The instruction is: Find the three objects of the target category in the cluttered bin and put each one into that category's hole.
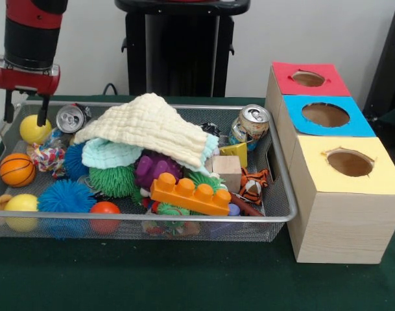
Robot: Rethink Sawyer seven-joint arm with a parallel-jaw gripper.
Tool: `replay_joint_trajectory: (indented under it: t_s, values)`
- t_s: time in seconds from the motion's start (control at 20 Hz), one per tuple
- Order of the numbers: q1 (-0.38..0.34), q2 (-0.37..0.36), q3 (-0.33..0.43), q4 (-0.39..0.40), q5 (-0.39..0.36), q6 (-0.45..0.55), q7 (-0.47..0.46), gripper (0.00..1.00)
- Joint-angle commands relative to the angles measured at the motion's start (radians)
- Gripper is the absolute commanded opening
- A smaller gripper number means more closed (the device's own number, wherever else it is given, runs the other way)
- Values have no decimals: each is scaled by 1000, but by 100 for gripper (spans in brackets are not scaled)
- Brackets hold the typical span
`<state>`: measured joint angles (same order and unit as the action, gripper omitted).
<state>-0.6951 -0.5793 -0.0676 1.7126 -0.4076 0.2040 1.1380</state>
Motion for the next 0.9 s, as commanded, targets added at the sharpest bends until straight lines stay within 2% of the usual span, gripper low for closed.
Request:
replay_joint_trajectory:
  t_s: [0.05, 0.4, 0.65, 0.9]
  values:
    - [-29, 52, 97, 45, -13, -12, 127, 100]
    - [-77, 89, 164, 50, -22, -9, 95, 100]
    - [-160, 92, 267, 91, -45, -38, 62, 100]
    - [-182, 93, 298, 96, -58, -33, 60, 100]
